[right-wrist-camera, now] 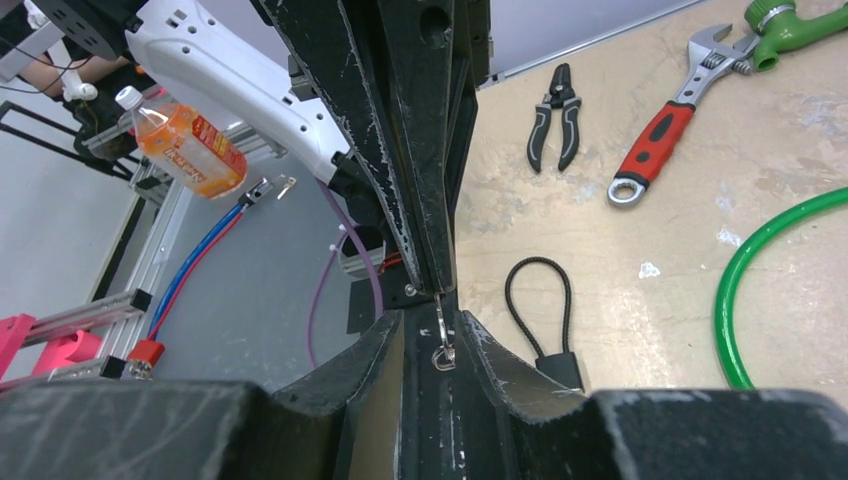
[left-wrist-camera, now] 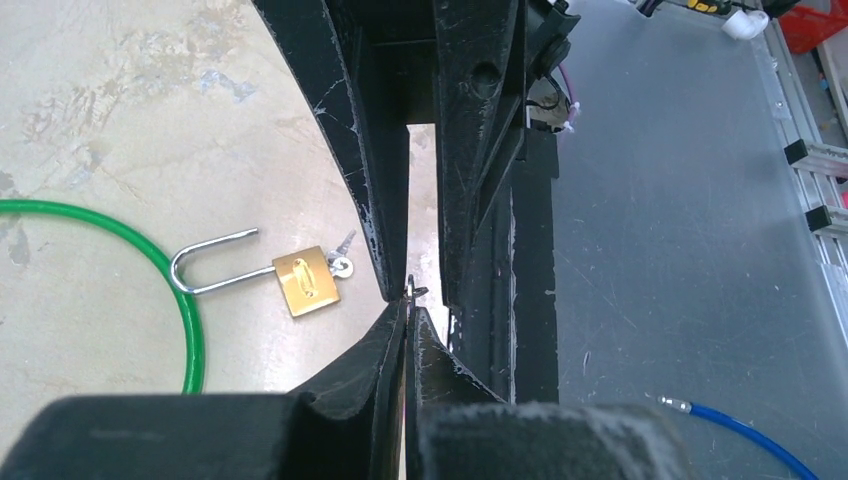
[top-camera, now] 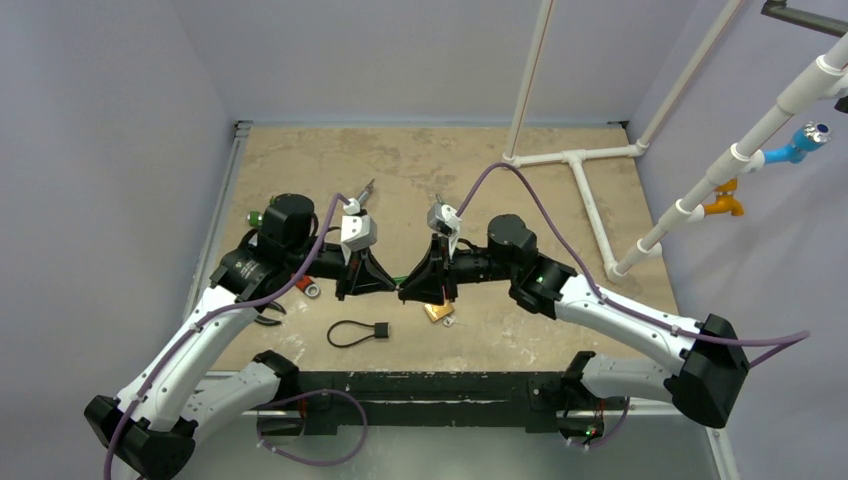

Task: Unlock with the key
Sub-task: Pick up the key from the center of the board.

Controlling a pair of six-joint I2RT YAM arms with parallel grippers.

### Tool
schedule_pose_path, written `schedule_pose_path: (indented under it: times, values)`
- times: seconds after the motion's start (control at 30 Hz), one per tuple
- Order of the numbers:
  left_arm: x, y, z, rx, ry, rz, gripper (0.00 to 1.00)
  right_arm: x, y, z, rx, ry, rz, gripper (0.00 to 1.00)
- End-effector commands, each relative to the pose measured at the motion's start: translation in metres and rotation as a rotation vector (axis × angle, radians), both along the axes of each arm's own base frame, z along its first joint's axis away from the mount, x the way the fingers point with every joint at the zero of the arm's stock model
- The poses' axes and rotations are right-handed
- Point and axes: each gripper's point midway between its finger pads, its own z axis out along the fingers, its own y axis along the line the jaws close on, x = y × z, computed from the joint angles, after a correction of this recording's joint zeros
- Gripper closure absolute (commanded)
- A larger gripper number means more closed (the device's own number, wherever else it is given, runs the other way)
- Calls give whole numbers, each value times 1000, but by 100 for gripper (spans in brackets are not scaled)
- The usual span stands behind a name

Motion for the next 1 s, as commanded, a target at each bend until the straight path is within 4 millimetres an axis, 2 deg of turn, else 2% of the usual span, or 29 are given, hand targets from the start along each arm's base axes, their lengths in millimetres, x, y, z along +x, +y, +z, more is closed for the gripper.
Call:
schedule_pose_path:
  times: [0.0,0.1,0.3,0.53,0.57,0.67,0.7,0.73,0.8,0.97]
  values:
    - [-1,-2,28,-63,-55,-19,100,-1,-2,8,24,-20,18,76]
    - [-2,-3,30,-69,-54,-21,100,0,-2,7,20,-16,12,80]
    - [-3,-3,32,-77,-56,-25,100,3,1,8,21,-11,10,100]
    - [-6,-2,30,-77,-56,-30,100,4,-2,16,41,-9,3,100]
    - [-5,-1,28,-71,-57,-23,95,4,-3,16,39,-6,3,100]
    - [-2,4,19,-30,-82,1,59,4,-10,10,4,16,-6,100]
    - [-1,6,15,-11,-116,-5,25,5,-13,5,-20,26,-8,100]
    - [-1,9,10,13,-133,-6,10,6,-17,-1,-48,39,-13,100]
    - [4,16,-7,75,-181,2,4,6,-24,-13,-100,67,-17,100]
    - [10,32,-64,227,-272,-51,0,-1,-38,-39,-168,142,-45,100]
